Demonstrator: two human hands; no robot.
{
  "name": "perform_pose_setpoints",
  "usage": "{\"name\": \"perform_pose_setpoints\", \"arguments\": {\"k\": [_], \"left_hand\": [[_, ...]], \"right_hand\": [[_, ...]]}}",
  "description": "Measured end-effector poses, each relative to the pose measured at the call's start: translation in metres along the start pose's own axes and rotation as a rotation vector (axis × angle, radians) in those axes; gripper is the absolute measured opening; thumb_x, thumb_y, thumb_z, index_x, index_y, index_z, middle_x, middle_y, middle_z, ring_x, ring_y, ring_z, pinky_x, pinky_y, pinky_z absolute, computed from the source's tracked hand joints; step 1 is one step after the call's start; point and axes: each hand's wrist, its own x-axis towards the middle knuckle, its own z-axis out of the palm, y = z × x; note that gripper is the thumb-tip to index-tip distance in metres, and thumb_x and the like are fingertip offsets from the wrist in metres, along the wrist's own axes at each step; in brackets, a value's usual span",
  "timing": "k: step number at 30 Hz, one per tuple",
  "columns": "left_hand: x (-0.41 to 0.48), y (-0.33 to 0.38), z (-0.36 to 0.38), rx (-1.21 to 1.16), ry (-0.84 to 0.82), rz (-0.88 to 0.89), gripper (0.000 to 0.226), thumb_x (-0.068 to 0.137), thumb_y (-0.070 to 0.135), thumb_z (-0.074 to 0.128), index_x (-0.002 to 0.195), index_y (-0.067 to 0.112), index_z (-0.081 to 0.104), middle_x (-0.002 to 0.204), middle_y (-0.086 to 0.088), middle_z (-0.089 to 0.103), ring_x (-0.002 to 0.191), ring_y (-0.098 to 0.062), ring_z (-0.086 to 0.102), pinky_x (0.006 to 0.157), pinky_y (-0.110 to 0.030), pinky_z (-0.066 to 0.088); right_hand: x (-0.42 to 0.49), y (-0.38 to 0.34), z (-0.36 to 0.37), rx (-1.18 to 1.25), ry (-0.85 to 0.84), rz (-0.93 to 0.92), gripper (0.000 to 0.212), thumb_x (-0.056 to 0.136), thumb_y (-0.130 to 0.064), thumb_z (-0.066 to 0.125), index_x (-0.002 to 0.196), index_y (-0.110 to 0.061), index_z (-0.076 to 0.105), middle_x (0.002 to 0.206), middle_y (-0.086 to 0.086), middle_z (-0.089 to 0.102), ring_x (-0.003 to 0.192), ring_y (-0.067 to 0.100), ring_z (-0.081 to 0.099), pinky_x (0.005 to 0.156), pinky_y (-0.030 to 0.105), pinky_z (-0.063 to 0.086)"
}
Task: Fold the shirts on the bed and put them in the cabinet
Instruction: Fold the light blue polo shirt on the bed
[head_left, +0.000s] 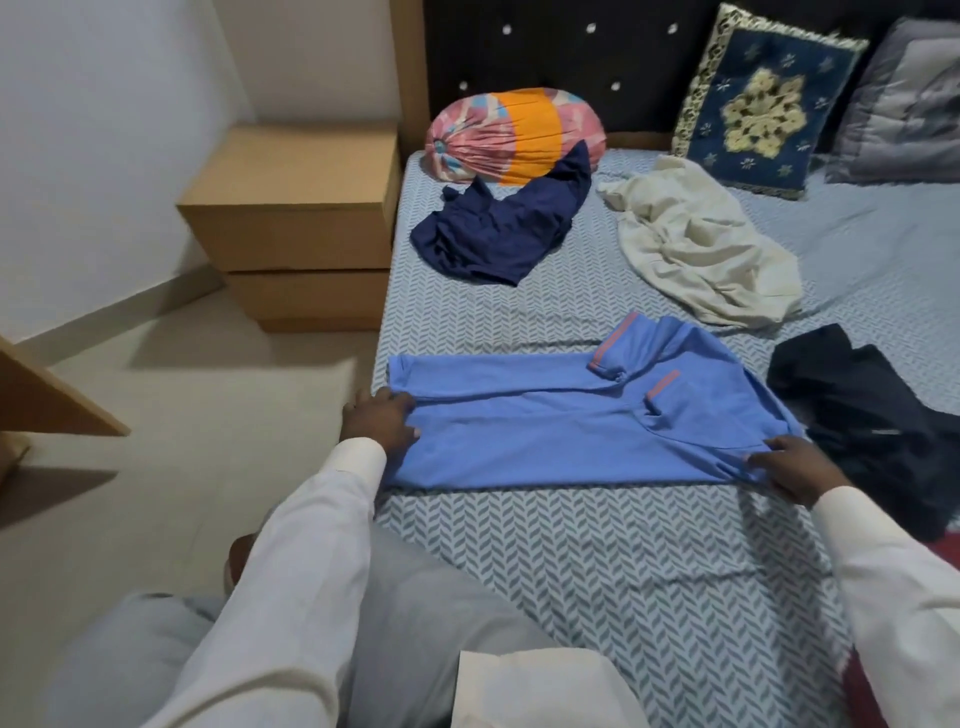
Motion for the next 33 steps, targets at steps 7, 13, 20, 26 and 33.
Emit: {"name": "perform_pose_setpoints", "arguments": {"k": [7,13,20,26,33], "left_hand": [[0.014,-0.005,-0.006,-0.09,-0.127,-0.184,0.086,0.063,0.063,0.078,0.139,0.037,0.046,0.14,-0.001,0.053,0.128,-0.028,0.048,0.105,-0.039,0.038],[-0.006,-0.014,0.015,-0.745,-0.204,-0.211,0.04,0.078,0.017,0.081,0.112,0.001,0.065,0.102,-0.01,0.066,0.073,-0.025,0.06,0.059,-0.029,0.044],[-0.034,-0.015,0.02,-0.885,-0.13,-0.191,0.025,0.093,0.017,0.065,0.109,-0.001,0.063,0.1,-0.016,0.063,0.081,-0.025,0.057,0.068,-0.03,0.042],[-0.047,-0.026,0.029,-0.773,-0.05,-0.31,0.035,0.081,0.02,0.078,0.06,0.01,0.052,0.065,-0.013,0.05,0.058,-0.024,0.044,0.061,-0.029,0.035],[-0.058,-0.024,0.029,-0.674,-0.073,-0.33,0.034,0.074,0.014,0.082,0.059,0.012,0.051,0.07,-0.014,0.056,0.073,-0.031,0.056,0.069,-0.03,0.042]], "right_hand": [[-0.007,0.001,0.0,0.088,0.053,-0.055,0.025,0.087,-0.018,0.072,0.107,-0.011,0.058,0.099,0.015,0.056,0.081,0.025,0.057,0.068,0.031,0.046],[-0.014,-0.001,0.003,0.186,0.08,-0.069,0.046,0.094,-0.015,0.063,0.065,-0.019,0.027,0.055,0.009,0.022,0.035,0.018,0.034,0.034,0.015,0.029],[-0.009,0.018,-0.005,0.324,0.034,-0.006,0.037,0.097,-0.016,0.06,0.067,-0.021,0.039,0.047,0.006,0.039,0.031,0.013,0.039,0.031,0.018,0.034],[-0.016,0.028,-0.004,0.332,0.055,0.014,0.031,0.096,-0.005,0.057,0.069,-0.013,0.044,0.062,0.013,0.039,0.042,0.016,0.044,0.032,0.011,0.035],[-0.014,0.043,-0.007,0.34,0.044,0.023,0.013,0.093,-0.013,0.065,0.105,-0.013,0.059,0.066,0.011,0.048,0.047,0.016,0.042,0.034,0.015,0.038]]}}
